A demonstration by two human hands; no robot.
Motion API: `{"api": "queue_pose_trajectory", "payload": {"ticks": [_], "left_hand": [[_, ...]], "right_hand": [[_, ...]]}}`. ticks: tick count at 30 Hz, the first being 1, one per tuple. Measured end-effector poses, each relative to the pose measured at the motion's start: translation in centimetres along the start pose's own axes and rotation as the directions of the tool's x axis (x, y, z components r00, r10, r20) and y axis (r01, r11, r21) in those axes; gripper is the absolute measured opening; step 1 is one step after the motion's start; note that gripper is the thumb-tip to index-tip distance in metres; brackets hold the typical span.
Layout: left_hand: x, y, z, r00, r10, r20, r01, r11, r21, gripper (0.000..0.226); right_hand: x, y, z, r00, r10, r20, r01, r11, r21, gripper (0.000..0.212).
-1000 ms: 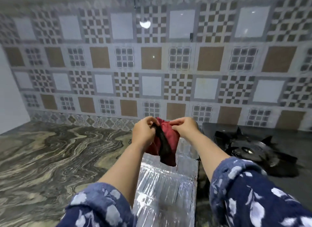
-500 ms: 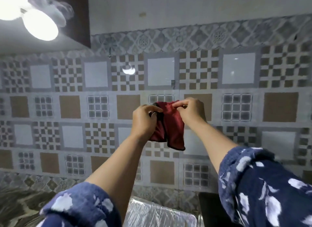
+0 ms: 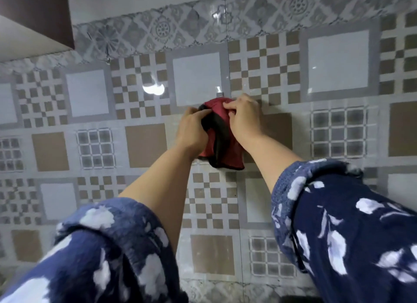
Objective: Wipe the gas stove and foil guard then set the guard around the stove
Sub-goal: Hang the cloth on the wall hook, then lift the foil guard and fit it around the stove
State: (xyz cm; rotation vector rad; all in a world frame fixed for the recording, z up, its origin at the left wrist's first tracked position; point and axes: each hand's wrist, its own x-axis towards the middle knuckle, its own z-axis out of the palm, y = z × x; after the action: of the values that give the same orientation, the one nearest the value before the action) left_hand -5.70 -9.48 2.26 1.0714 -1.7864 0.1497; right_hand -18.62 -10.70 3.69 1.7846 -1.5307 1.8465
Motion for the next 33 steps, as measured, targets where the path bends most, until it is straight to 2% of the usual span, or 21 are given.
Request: {"api": "queue_pose_trajectory", "payload": {"ticks": [4, 6, 8, 12, 14, 16, 18, 20, 24, 30, 33], "left_hand": [[-1.5, -0.8, 1.3, 0.999, -0.033, 0.039, 0.035, 0.998, -0.056, 0.062], [-2.7, -0.8, 1.7, 0.993, -0.052, 0.104, 0.062, 0.993, -0.099, 0.063], [-3.8, -1.2, 1.5, 0.982, -0.084, 0.169, 0.103, 0.989, -0.106, 0.064], [-7.6, -1.8, -0.8, 0.955, -0.149, 0.256, 0.155, 0.988, -0.002, 0.058], [-10.5, -1.8, -2.5, 0.931, -0.198, 0.306, 0.185, 0.98, 0.073, 0.052], [-13.7, -1.9, -4.1, 0.876, -0.249, 0.414, 0.208, 0.968, 0.142, 0.046], [-17.0, -2.3, -5.7, 0.806, -0.301, 0.51, 0.245, 0.953, 0.176, 0.044], [-20.2, -2.8, -7.6, 0.758, -0.344, 0.555, 0.276, 0.939, 0.205, 0.044], [-26.9, -3.5, -11.6, 0.692, -0.397, 0.603, 0.322, 0.917, 0.234, 0.039], [-37.1, -5.7, -18.4, 0.623, -0.494, 0.607, 0.379, 0.869, 0.318, 0.034], [-42.4, -7.8, -21.5, 0.536, -0.59, 0.603, 0.463, 0.803, 0.374, 0.034]], "right_hand": [[-2.1, -0.2, -0.3, 0.999, 0.003, 0.048, -0.006, 0.998, 0.063, 0.028], [-3.6, -0.1, -0.2, 0.993, 0.085, 0.076, -0.094, 0.988, 0.125, 0.031], [-5.2, -0.1, -0.2, 0.978, 0.191, 0.09, -0.2, 0.973, 0.111, 0.034], [-9.0, 0.3, -1.1, 0.961, 0.263, 0.079, -0.256, 0.962, -0.097, 0.03], [-11.8, -0.3, -2.0, 0.942, 0.268, 0.199, -0.213, 0.942, -0.259, 0.035], [-15.0, -1.6, -2.9, 0.883, 0.328, 0.335, -0.145, 0.87, -0.47, 0.056], [-18.2, -3.4, -3.6, 0.795, 0.404, 0.452, -0.131, 0.843, -0.522, 0.045], [-21.4, -5.2, -4.4, 0.697, 0.442, 0.564, -0.136, 0.855, -0.501, 0.036], [-27.6, -8.9, -5.0, 0.541, 0.385, 0.748, -0.088, 0.91, -0.405, 0.042], [-36.9, -13.6, -4.1, 0.347, 0.361, 0.866, -0.145, 0.933, -0.33, 0.04], [-41.7, -15.3, -2.5, 0.285, 0.338, 0.897, -0.148, 0.94, -0.307, 0.039]]}}
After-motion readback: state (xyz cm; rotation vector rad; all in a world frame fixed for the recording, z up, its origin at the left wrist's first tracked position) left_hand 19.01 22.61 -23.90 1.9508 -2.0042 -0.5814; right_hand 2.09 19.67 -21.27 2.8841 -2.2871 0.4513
